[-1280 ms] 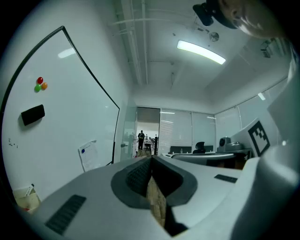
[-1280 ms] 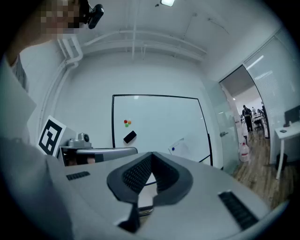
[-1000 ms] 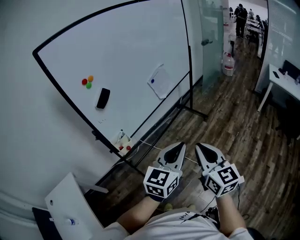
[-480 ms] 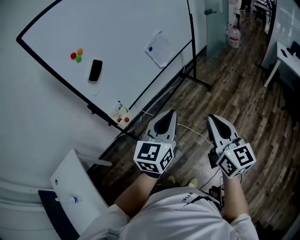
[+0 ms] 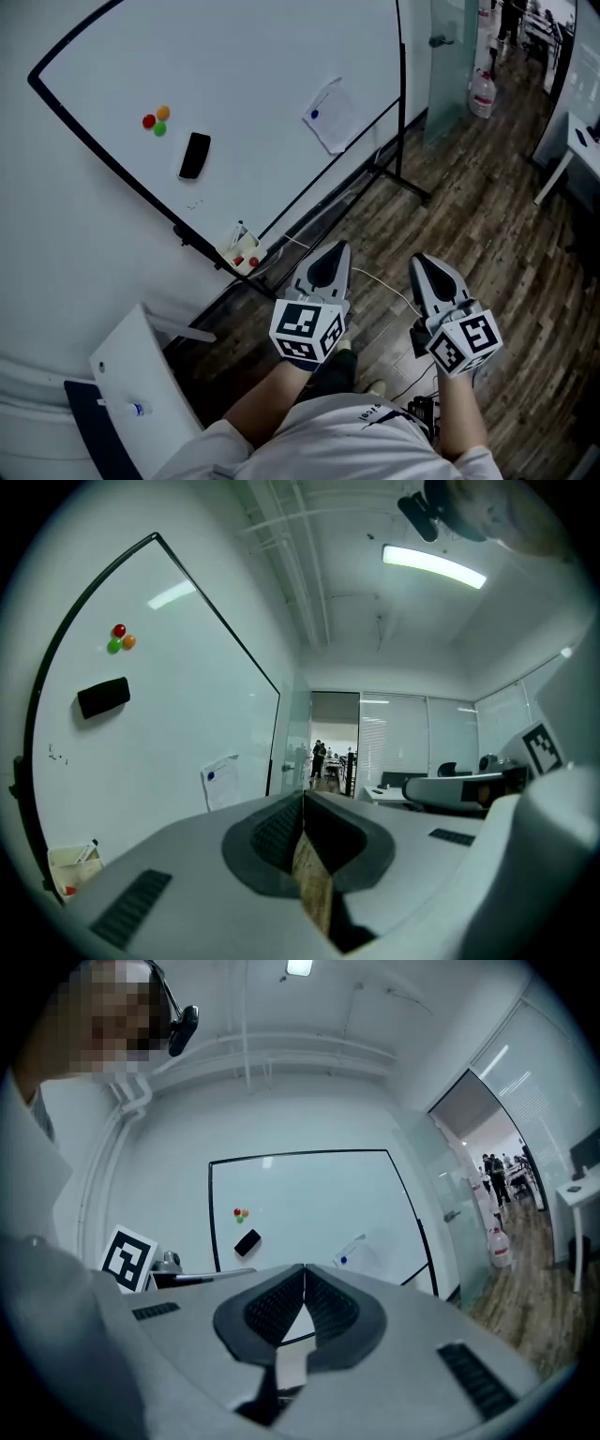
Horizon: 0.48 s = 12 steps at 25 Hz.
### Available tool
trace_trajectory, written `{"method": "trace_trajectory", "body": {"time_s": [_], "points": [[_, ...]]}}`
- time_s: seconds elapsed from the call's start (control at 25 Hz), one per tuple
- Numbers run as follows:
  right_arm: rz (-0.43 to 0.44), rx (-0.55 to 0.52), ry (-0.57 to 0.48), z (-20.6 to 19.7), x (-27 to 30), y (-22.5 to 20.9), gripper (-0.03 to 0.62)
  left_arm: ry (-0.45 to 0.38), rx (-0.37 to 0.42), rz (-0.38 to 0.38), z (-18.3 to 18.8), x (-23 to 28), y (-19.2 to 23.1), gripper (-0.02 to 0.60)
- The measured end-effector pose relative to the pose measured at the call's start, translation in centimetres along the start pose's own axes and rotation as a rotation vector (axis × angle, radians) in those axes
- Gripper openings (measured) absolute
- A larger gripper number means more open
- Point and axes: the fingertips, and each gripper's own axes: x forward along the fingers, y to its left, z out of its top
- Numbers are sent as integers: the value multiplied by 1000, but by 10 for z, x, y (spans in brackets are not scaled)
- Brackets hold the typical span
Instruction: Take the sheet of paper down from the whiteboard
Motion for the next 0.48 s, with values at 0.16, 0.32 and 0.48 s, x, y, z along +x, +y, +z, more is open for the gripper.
{"method": "trace_trajectory", "body": {"time_s": [0.16, 0.32, 0.48], "points": [[-5, -17, 18, -5, 53, -11, 14, -12, -9, 9, 1, 39, 43, 14], [-5, -48, 43, -5, 119, -21, 14, -27, -6, 20, 5, 85, 96, 14], [-20, -80, 47, -4, 177, -30, 14, -25, -13, 22, 0, 131, 144, 15]]}}
